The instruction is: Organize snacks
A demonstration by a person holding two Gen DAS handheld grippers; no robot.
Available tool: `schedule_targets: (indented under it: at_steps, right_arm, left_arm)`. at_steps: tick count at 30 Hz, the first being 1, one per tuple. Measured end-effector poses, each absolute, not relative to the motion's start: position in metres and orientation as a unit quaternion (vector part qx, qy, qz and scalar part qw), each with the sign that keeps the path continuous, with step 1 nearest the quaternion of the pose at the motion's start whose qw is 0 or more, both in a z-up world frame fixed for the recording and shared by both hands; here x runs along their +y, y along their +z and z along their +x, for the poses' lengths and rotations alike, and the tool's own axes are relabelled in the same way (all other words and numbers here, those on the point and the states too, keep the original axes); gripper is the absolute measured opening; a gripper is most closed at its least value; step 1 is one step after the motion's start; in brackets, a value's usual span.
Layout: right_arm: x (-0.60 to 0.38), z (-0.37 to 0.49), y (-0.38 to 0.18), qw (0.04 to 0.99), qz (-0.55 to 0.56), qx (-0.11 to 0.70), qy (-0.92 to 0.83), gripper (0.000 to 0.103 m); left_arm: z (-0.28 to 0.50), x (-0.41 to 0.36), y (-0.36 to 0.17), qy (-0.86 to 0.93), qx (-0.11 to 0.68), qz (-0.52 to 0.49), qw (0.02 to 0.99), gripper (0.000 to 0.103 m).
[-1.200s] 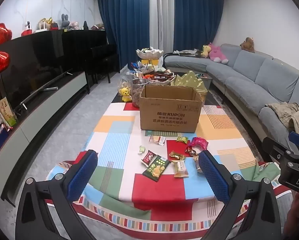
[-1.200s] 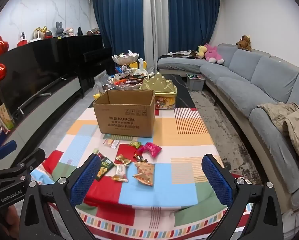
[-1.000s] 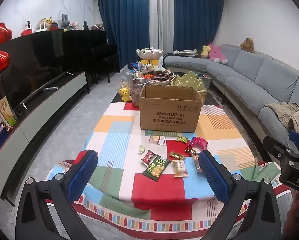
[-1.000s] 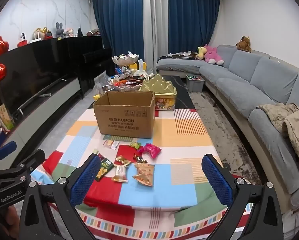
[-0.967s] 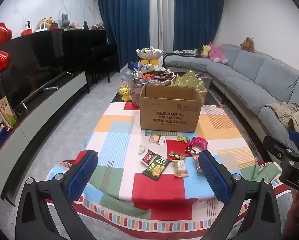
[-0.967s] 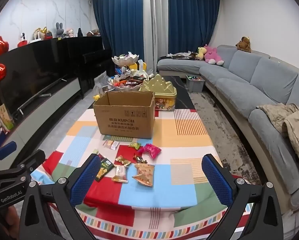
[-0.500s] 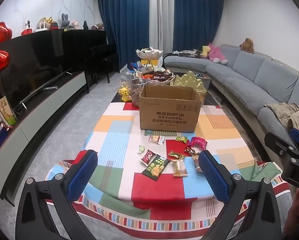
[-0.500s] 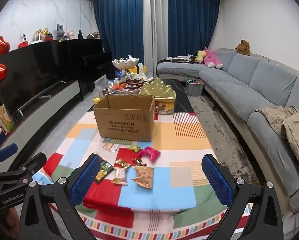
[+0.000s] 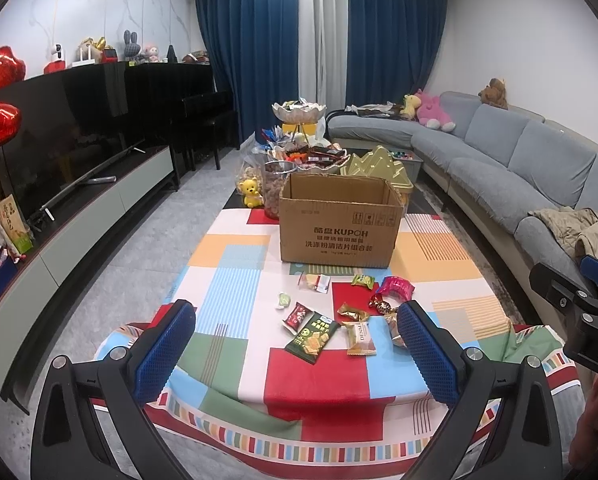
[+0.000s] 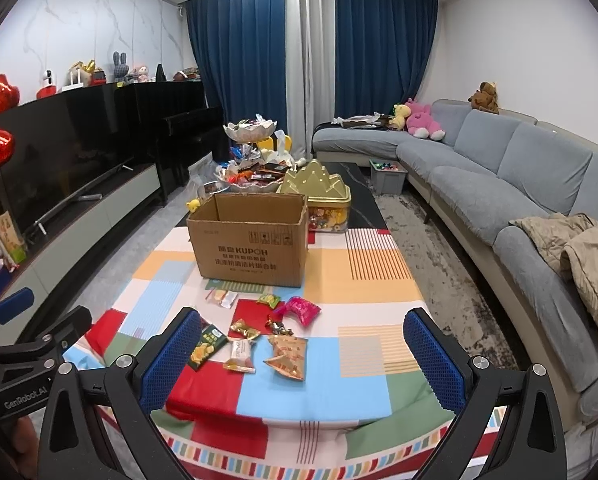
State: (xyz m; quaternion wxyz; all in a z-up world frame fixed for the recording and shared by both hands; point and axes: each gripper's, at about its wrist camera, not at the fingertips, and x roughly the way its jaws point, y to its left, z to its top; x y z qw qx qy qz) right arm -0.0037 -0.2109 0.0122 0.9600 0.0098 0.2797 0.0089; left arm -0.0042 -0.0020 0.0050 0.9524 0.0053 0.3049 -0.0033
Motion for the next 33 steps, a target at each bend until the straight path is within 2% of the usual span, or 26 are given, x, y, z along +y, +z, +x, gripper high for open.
schedule_targets:
  at_steps: [33]
  right_arm:
    - [-0.2159,-0.0068,0.0192,0.961,0.013,0.277,0.006,0.102]
  left_arm:
    - [-0.0062,-0.0024,0.0044,-0.003,0.301,0.005,0.954,0.103]
